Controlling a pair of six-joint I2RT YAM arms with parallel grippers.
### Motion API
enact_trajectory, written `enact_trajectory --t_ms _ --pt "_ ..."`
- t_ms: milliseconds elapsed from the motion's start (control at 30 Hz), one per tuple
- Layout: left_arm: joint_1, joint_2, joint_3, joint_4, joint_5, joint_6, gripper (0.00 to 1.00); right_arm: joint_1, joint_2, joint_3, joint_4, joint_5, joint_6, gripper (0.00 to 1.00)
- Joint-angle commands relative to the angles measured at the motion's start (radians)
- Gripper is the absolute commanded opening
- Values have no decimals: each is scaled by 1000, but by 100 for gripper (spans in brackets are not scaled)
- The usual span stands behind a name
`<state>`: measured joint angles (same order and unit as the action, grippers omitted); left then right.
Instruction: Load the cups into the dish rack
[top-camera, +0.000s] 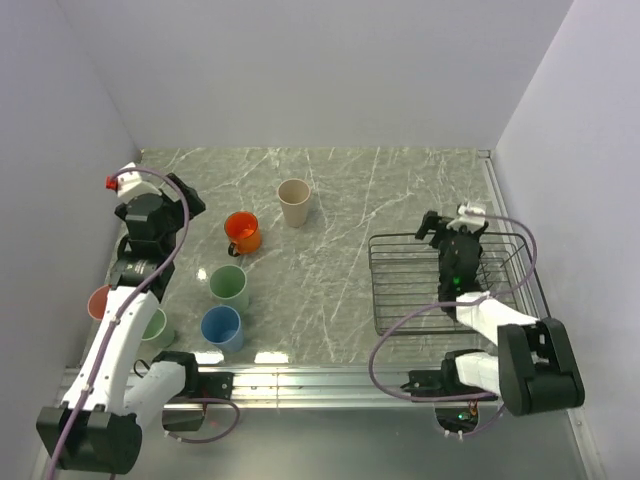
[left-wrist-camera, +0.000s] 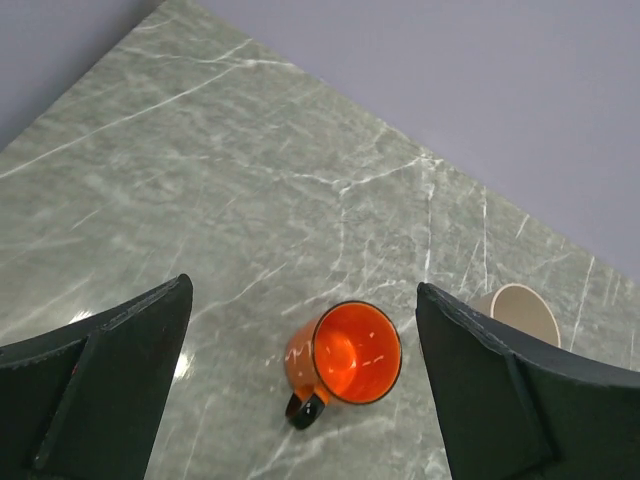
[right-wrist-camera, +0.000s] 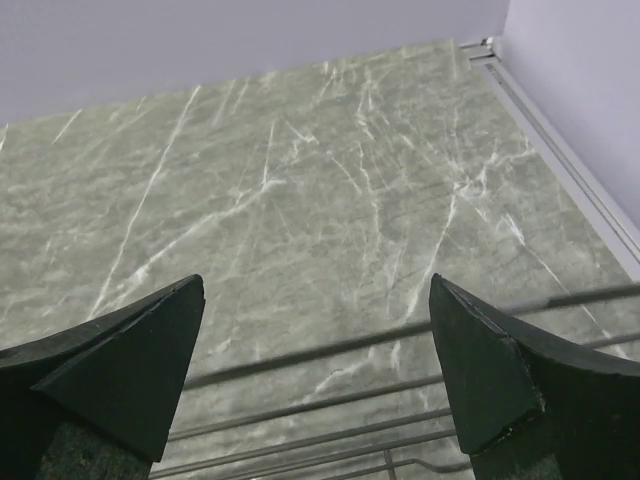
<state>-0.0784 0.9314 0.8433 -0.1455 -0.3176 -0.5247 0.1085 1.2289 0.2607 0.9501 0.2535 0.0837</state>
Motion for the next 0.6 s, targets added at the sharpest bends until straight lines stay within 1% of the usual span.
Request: enact_trajectory --t_ms 0,33,100,133,167,200,233,267,300,333,367,400,433,467,500,533,567 --pt "-1 -46 101 -165 -76 -47 99 16 -101 185 -316 -9 10 100" --pt "-1 -45 120 -187 -83 -49 99 19 -162 199 -376 -40 37 100" --pt "-1 -46 167 -213 -32 -6 99 29 -244 207 -393 -72 71 100" --pt "-1 -51 183 -221 -9 3 99 37 -332 210 -399 -104 106 100" --pt "-1 -58 201 -227 5 8 99 45 -376 224 -405 -117 137 100" --pt "-1 -66 232 -233 40 -20 99 51 -412 235 -412 -152 180 100" --pt "-1 -87 247 -235 66 -18 99 84 -463 251 -413 -205 251 100" --pt "-1 -100 257 -214 112 4 99 120 -482 309 -433 -297 261 100" --pt "-1 -112 263 -186 244 50 99 170 -497 351 -471 -333 248 100" --pt "-1 -143 252 -104 285 51 99 259 -520 400 -607 -338 240 100" --pt "-1 -157 237 -59 288 28 99 290 -525 490 -691 -276 282 100" --pt "-1 -169 206 -34 257 -97 99 293 -520 526 -776 -226 506 100" --pt "0 -183 201 -60 97 -203 99 292 -513 552 -1001 -168 642 100" --pt "0 -189 194 -130 19 -309 99 274 -500 558 -1084 -163 733 100" --pt "0 -190 166 -114 -15 -396 99 252 -479 546 -1143 -304 776 100" --pt "2 -180 159 -68 42 -356 99 229 -467 526 -1124 -397 766 100" --pt "2 -157 165 -7 96 -309 99 208 -454 526 -1140 -446 762 100"
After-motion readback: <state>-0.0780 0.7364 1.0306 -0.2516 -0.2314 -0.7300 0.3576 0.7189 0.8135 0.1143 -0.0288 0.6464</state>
